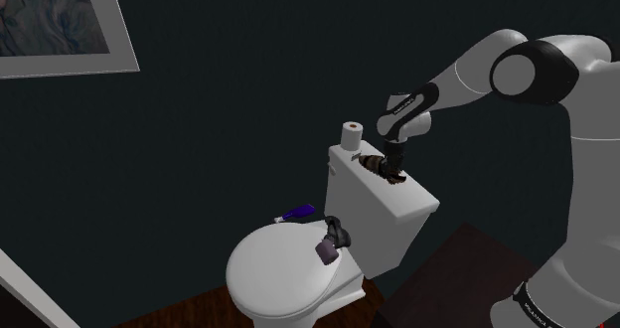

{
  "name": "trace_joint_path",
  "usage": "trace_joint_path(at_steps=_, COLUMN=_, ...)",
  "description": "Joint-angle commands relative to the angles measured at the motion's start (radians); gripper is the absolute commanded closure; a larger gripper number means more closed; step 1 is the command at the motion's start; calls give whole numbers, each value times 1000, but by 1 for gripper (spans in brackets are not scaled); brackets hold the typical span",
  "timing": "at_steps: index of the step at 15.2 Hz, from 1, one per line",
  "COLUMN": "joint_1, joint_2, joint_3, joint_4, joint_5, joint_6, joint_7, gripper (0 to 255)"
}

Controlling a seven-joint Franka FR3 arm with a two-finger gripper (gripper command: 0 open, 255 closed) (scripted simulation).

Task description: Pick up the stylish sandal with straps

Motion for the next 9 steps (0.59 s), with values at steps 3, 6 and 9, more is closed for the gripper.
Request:
trace_joint_path(at_steps=3, joint_1=6, joint_2=-28, joint_3=-2, joint_4=0, joint_5=-6, joint_6=-29, joint_7=4, gripper=255)
trace_joint_path(at_steps=6, joint_1=9, joint_2=-58, joint_3=-7, joint_4=1, joint_5=-13, joint_6=-59, joint_7=7, gripper=255)
trace_joint_path(at_steps=9, joint_1=12, joint_2=-86, joint_3=-10, joint_4=4, joint_5=-20, joint_6=-90, joint_7=11, gripper=255)
